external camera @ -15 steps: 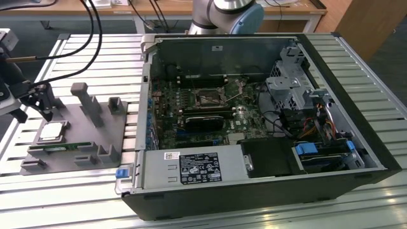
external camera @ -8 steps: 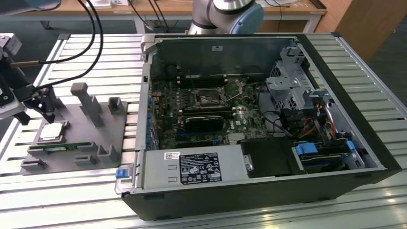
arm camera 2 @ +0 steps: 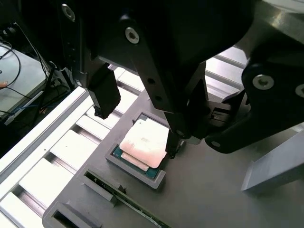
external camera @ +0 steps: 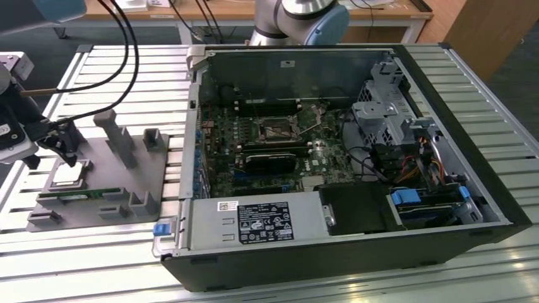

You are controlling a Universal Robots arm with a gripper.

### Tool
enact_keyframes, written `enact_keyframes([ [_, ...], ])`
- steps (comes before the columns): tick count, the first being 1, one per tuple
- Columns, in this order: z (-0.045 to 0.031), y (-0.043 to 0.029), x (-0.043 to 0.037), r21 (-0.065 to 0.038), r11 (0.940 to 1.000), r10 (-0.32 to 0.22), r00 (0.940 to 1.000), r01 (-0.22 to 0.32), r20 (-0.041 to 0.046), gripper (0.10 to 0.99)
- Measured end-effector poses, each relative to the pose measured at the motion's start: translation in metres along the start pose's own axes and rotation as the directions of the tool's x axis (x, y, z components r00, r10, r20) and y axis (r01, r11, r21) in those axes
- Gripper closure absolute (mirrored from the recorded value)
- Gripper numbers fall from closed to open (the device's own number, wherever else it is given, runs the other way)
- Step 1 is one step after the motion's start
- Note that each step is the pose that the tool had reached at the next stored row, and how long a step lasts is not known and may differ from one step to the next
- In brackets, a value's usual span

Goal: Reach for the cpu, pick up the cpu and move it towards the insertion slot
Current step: 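Pick up the cpu and move it towards the insertion slot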

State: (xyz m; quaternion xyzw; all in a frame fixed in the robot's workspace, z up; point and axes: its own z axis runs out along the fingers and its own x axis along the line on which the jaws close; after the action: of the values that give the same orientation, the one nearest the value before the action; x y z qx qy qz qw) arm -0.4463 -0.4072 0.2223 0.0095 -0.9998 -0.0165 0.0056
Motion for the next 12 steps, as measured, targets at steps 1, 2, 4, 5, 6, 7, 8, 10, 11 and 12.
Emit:
enact_keyframes([
  [1, 0.0005, 0.0, 0.0, 0.0, 1.0, 0.0, 1.0, 0.0, -0.0002, 0.424],
  [2, 0.001, 0.0, 0.0001, 0.0, 1.0, 0.0, 1.0, 0.0, -0.0002, 0.424],
  [4, 0.0025, -0.0001, 0.0, 0.0, 1.0, 0.0, 1.0, 0.0, -0.0005, 0.424],
  [5, 0.0033, -0.0001, 0.0, 0.0, 1.0, 0.0, 1.0, 0.0, -0.0007, 0.424],
  [6, 0.0042, -0.0001, 0.0, 0.0, 1.0, 0.0, 1.0, 0.0, -0.0009, 0.424],
  [7, 0.0049, -0.0002, 0.0, 0.0, 1.0, 0.0, 1.0, 0.0, -0.0012, 0.424],
  [8, 0.0056, -0.0002, 0.0, 0.0, 1.0, 0.0, 1.0, 0.0, -0.0017, 0.424],
  [10, 0.0069, -0.0002, 0.0, 0.0, 1.0, 0.0, 1.0, 0.0, -0.0023, 0.424],
  [11, 0.0073, -0.0002, -0.0001, 0.0, 1.0, 0.0, 1.0, 0.0, -0.0031, 0.424],
  [12, 0.0077, -0.0003, -0.0001, 0.0, 1.0, 0.0, 1.0, 0.0, -0.0032, 0.424],
])
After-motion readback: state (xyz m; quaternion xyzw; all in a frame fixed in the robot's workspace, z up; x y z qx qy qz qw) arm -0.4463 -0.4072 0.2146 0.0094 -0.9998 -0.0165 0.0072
